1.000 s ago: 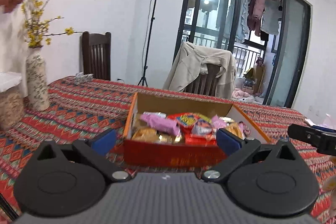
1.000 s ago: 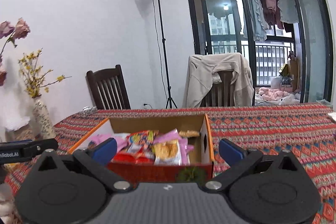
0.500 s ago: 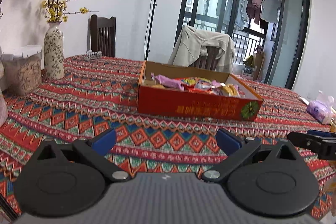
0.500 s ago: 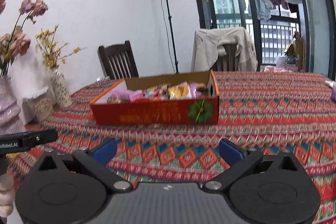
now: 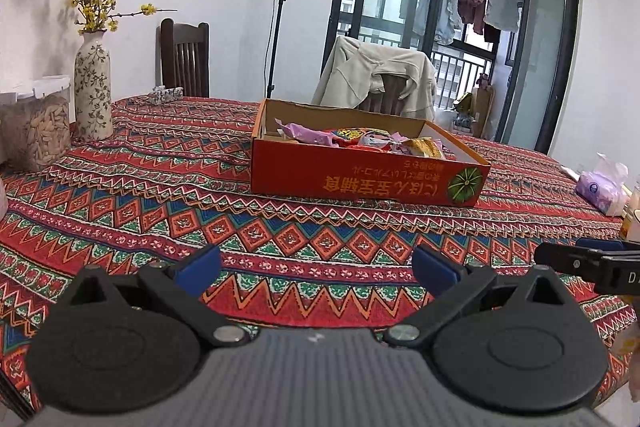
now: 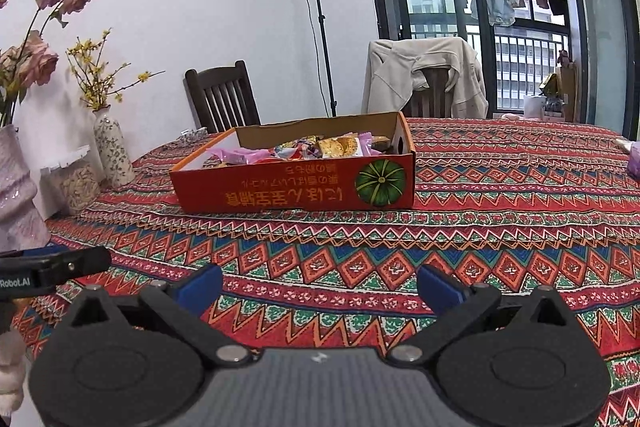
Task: Organize snacks
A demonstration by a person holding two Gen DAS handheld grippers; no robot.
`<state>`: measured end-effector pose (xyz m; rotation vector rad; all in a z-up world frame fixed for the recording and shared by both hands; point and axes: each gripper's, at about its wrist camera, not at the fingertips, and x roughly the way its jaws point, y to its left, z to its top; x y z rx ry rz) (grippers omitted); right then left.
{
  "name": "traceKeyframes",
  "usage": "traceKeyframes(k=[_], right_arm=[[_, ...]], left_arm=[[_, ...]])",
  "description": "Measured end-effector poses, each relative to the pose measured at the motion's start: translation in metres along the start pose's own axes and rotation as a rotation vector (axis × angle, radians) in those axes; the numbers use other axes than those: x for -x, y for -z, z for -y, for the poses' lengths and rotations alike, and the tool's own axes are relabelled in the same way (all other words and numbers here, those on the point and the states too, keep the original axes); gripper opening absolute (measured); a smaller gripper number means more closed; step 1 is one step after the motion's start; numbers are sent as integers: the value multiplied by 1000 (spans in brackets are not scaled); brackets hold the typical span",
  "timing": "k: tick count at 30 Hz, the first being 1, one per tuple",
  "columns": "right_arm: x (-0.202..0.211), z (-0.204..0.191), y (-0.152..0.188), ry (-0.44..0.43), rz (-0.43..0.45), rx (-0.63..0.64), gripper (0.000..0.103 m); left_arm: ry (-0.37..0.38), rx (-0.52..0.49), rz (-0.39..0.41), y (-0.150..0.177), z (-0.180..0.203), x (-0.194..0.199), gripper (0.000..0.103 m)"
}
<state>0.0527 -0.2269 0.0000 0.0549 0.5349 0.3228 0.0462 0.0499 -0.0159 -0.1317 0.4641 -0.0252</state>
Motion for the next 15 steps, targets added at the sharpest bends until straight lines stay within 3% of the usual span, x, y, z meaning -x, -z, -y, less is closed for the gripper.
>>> traceKeyframes(k=[15], right_arm=[[-3, 2, 1, 1, -5, -6, 103]], left_arm=[[7, -15, -5, 1, 4, -3, 103]])
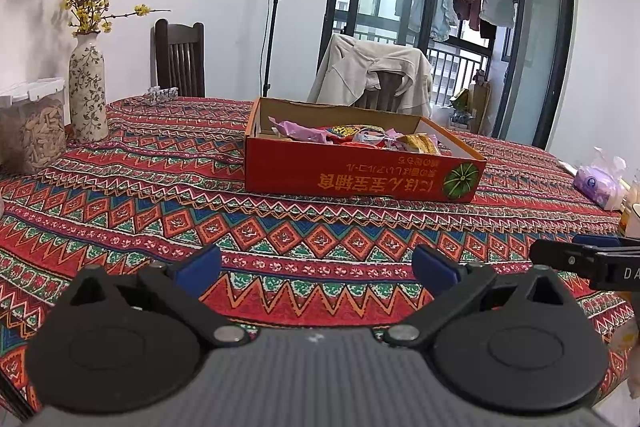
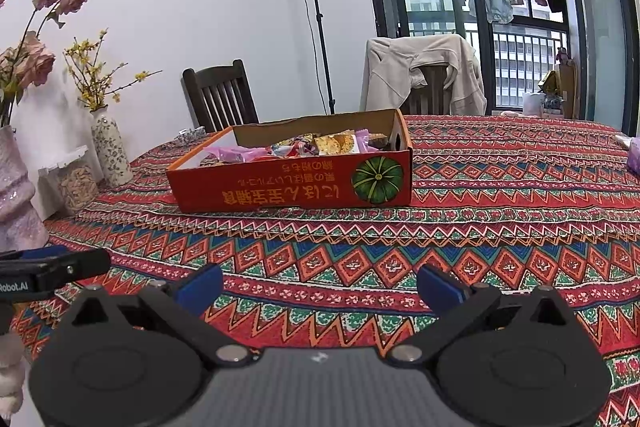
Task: Organize snacks
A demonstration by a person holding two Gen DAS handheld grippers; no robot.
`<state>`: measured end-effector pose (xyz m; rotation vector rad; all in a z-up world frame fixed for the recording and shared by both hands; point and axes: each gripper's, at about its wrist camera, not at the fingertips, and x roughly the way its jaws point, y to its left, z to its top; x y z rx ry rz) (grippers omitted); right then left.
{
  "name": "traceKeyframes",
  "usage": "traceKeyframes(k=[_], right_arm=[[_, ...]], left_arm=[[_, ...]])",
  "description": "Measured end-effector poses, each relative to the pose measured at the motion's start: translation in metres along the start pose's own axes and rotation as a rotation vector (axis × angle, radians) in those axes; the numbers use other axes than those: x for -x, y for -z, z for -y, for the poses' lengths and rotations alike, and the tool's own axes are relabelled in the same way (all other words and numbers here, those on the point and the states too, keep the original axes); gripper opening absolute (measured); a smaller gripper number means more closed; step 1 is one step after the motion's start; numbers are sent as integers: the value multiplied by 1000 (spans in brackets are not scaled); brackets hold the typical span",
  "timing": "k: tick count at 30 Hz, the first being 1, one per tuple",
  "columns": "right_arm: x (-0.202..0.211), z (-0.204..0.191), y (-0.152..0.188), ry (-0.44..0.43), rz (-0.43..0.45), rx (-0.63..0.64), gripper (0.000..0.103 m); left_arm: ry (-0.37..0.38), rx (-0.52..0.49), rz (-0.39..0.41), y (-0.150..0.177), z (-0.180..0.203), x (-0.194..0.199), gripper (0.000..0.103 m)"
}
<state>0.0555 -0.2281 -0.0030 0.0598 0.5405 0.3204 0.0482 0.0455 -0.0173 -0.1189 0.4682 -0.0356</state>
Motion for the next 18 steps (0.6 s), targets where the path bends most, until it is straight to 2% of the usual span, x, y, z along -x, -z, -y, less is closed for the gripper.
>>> traceKeyframes(k=[18], right_arm=[[0, 1, 0, -1, 0, 0, 103]], left_arm=[[-1, -4, -5, 0, 2, -1, 103]])
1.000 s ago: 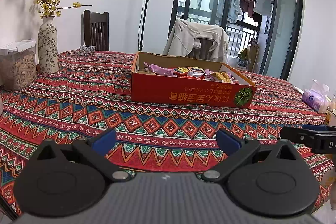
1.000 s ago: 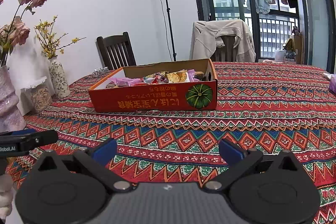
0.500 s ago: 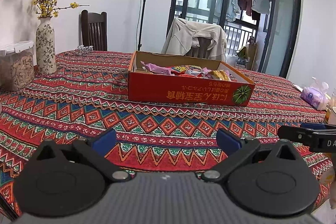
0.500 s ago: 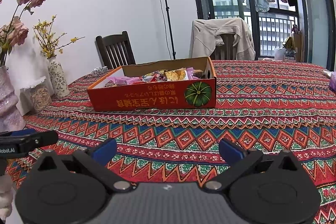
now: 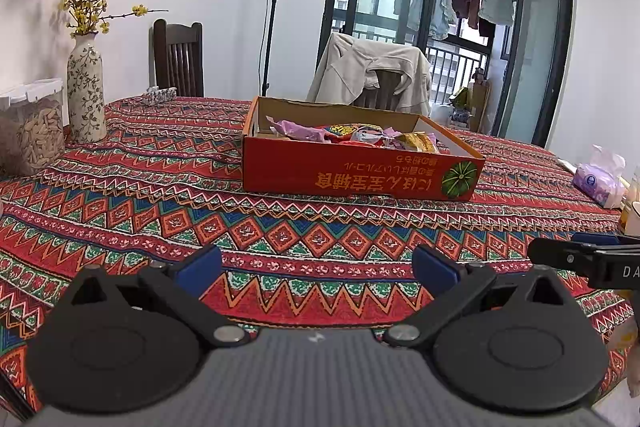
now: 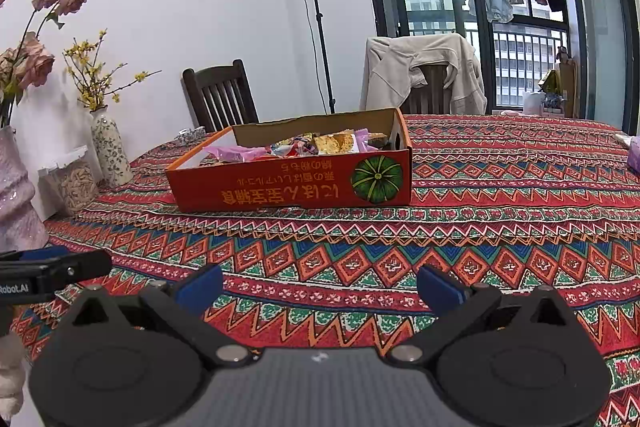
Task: Organize snacks
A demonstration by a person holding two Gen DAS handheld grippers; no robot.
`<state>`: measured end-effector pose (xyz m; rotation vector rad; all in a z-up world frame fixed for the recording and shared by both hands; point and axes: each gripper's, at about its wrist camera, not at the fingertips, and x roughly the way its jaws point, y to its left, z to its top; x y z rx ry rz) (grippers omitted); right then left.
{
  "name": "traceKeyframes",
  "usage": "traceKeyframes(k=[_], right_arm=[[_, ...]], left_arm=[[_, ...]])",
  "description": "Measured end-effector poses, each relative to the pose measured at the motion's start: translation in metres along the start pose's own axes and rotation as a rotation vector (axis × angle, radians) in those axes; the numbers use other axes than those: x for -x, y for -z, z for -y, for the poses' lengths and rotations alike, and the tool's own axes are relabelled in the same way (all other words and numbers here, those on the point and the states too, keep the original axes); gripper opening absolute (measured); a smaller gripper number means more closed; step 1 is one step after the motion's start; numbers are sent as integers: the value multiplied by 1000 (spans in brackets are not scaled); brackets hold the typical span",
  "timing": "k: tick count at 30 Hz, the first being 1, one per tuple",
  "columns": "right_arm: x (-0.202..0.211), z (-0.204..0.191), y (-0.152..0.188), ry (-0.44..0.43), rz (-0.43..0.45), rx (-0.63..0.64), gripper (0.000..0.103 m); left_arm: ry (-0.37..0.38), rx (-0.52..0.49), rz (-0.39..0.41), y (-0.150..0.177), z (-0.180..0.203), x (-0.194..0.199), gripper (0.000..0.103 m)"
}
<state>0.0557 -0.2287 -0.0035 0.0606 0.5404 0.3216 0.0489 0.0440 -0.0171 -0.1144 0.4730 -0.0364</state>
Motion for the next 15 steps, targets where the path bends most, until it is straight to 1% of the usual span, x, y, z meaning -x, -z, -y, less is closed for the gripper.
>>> traceKeyframes(k=[15], right_arm=[[0, 0, 0, 1, 0, 0, 103]], left_arm=[[8, -3, 3, 0, 0, 1, 103]])
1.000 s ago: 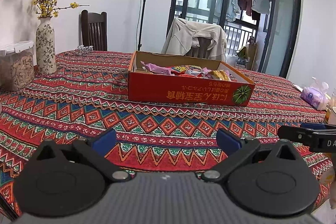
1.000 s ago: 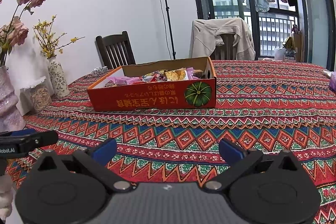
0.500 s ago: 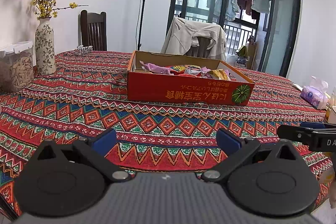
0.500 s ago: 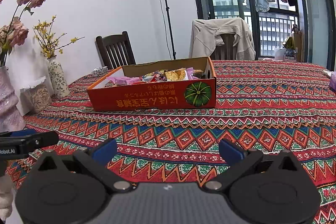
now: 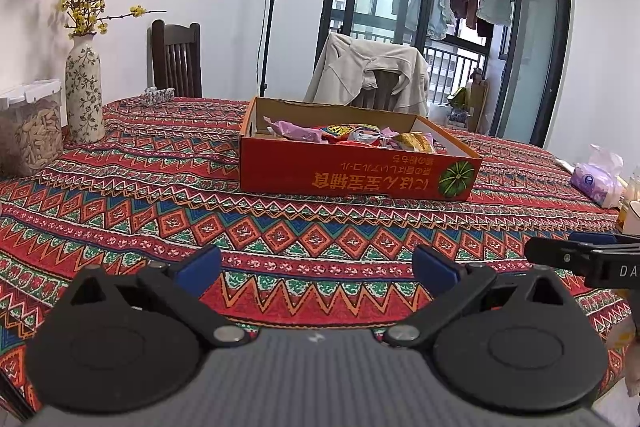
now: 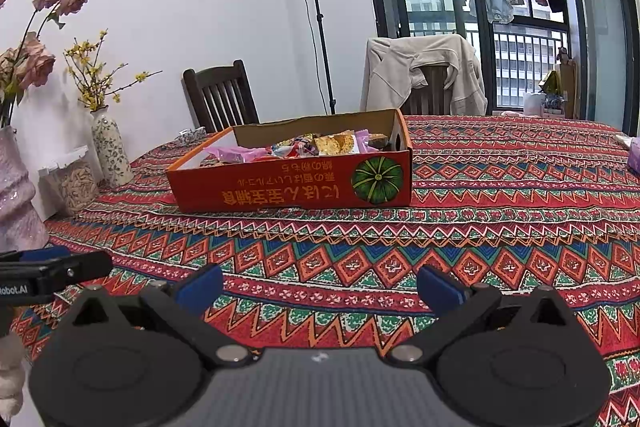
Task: Organize snacks
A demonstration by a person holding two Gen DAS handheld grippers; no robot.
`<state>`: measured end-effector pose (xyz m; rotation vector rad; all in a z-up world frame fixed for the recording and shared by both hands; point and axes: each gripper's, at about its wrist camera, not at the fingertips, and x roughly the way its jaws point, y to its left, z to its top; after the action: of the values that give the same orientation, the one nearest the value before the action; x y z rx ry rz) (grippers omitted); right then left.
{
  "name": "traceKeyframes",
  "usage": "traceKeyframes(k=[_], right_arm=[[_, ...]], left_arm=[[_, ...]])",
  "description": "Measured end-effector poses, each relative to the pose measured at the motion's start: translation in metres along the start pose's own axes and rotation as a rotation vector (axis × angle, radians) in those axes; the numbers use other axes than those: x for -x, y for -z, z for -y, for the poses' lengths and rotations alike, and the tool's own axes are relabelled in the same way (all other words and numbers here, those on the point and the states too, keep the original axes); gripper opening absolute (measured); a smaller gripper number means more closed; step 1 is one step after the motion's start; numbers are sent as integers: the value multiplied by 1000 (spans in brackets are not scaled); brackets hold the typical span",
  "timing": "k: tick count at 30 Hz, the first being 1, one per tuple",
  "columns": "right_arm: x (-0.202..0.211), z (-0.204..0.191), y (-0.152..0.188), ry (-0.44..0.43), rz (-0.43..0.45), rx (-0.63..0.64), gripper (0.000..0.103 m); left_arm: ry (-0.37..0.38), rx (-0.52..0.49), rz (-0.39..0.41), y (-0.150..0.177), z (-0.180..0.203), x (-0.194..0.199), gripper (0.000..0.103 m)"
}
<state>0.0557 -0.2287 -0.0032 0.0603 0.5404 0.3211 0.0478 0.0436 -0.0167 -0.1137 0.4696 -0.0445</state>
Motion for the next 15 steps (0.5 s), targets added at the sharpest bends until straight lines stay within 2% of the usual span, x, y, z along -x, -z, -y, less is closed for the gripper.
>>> traceKeyframes(k=[15], right_arm=[[0, 0, 0, 0, 0, 0, 103]], left_arm=[[-2, 1, 0, 1, 1, 0, 103]])
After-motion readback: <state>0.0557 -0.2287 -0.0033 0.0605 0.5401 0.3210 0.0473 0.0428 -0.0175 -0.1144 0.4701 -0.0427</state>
